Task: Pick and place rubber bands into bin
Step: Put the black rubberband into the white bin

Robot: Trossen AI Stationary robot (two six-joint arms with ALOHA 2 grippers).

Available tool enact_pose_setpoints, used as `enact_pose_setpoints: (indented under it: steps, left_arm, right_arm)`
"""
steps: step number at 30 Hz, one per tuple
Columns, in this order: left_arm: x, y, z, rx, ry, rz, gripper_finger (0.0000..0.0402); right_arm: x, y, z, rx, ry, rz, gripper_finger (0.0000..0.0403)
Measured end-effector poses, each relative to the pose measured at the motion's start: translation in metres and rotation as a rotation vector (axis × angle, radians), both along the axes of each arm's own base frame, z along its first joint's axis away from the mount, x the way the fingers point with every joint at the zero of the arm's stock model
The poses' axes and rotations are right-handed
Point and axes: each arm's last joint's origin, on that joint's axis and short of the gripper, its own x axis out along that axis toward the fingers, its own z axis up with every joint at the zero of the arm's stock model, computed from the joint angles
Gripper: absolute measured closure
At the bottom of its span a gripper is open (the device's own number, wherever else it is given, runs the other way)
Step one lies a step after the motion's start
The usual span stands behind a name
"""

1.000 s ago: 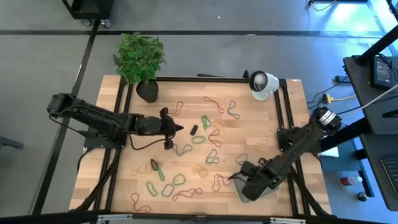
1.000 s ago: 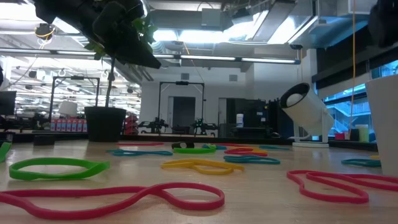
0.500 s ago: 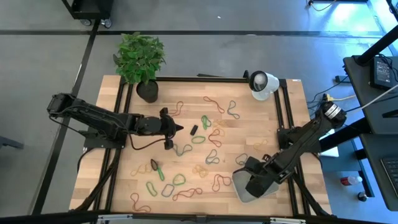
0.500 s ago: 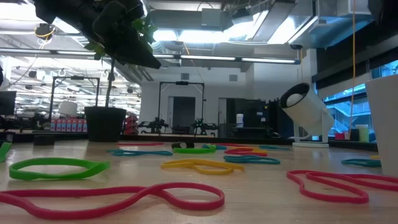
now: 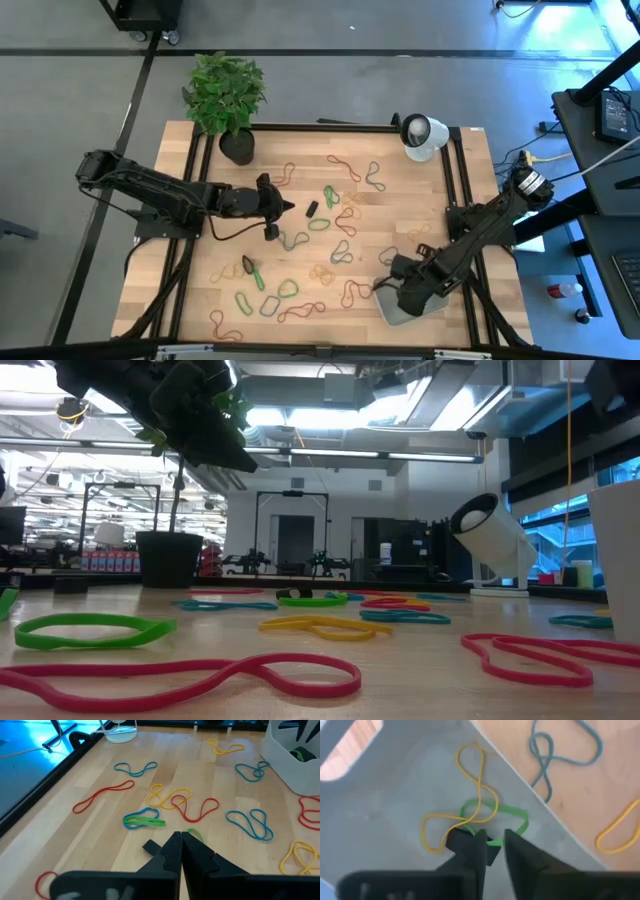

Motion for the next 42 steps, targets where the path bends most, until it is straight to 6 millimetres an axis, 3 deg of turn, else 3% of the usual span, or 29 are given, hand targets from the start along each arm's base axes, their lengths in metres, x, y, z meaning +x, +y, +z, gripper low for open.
enact_pose_setpoints:
  steps: [4,12,19,25,29,37,42]
  left_arm:
    - [0.0,0.0,0.0,-0.012,-0.002,0.004,0.0396]
    - [-0.001,0.0,-0.002,0.002,0.029,-0.022,0.0396]
    - [-0.001,-0.001,-0.002,-0.011,0.03,-0.048,0.0396]
    - [-0.001,-0.001,-0.002,-0.011,0.03,-0.048,0.0396]
    - [-0.001,-0.001,-0.002,-0.011,0.03,-0.048,0.0396]
    - [-0.001,0.001,-0.001,0.015,0.017,0.003,0.0396]
    - [-0.001,0.002,-0.001,0.03,0.015,0.03,0.0396]
  right_arm:
    - [0.004,-0.01,0.007,-0.003,-0.023,0.064,0.0395]
    - [0.012,-0.046,0.032,-0.057,-0.124,0.156,0.0399]
    - [0.026,-0.086,0.042,-0.21,-0.204,0.187,0.04]
    - [0.033,-0.112,0.025,-0.237,-0.369,0.296,0.0401]
    - [0.021,-0.135,0.01,-0.244,-0.491,0.235,0.0401]
    - [-0.002,-0.17,0.003,-0.35,-0.813,0.102,0.0401]
    - [-0.012,-0.182,-0.008,-0.438,-0.836,0.022,0.04]
